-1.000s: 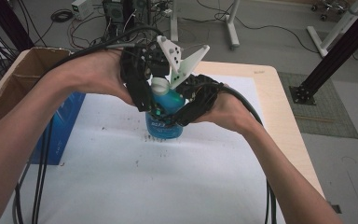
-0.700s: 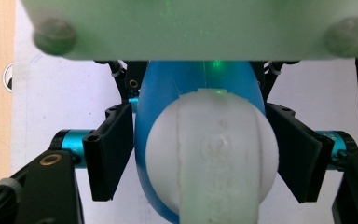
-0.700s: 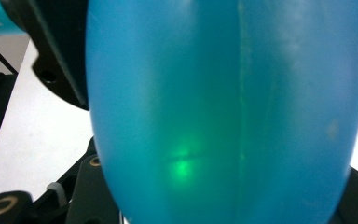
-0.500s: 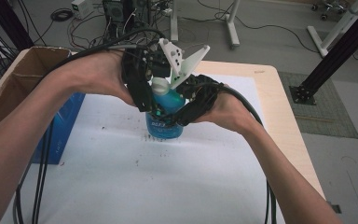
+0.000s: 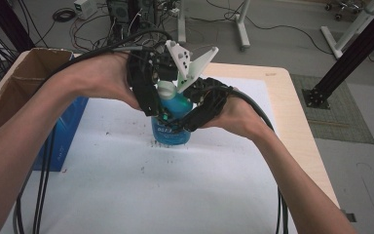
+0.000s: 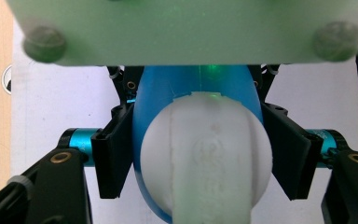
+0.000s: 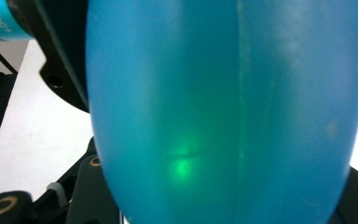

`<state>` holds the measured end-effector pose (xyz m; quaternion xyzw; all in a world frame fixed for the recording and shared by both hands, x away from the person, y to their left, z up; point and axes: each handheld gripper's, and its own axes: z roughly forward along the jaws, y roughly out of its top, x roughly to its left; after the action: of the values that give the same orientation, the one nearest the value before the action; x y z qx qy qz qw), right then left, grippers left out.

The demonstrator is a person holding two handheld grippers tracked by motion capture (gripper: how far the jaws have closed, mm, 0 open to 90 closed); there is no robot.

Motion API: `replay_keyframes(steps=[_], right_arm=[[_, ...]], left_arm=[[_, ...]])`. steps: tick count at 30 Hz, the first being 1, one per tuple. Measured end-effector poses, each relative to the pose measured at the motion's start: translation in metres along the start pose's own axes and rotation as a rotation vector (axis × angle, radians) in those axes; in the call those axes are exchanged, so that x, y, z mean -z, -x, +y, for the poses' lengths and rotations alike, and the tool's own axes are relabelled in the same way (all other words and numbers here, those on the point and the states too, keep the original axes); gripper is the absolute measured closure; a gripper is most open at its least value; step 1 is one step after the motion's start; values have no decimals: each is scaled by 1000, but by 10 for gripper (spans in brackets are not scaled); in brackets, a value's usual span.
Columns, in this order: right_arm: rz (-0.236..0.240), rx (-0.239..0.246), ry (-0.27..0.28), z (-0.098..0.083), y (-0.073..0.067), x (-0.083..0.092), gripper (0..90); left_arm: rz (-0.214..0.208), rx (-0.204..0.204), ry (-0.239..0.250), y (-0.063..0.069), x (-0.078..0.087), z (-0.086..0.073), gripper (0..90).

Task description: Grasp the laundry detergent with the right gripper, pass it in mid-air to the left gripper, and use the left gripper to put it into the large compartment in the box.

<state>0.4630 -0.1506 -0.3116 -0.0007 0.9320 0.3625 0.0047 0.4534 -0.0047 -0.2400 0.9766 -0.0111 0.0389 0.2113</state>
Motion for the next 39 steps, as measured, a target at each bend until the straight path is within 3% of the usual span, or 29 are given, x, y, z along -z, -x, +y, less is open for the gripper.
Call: replay_keyframes(steps=[10, 22, 25, 29, 39], right_arm=[[-2, 5, 4, -1, 0, 1, 457], [-1, -5, 21, -4, -1, -1, 431], [-5, -8, 27, -4, -2, 2, 345], [-13, -1, 24, -4, -3, 7, 314], [-44, -47, -18, -14, -3, 20, 242]], left_arm=[[-2, -8, -6, 0, -1, 1, 373], [2, -5, 0, 1, -3, 2, 383], [10, -4, -4, 1, -1, 1, 383], [20, -4, -8, 3, 2, 0, 383], [39, 26, -25, 6, 14, -8, 383]])
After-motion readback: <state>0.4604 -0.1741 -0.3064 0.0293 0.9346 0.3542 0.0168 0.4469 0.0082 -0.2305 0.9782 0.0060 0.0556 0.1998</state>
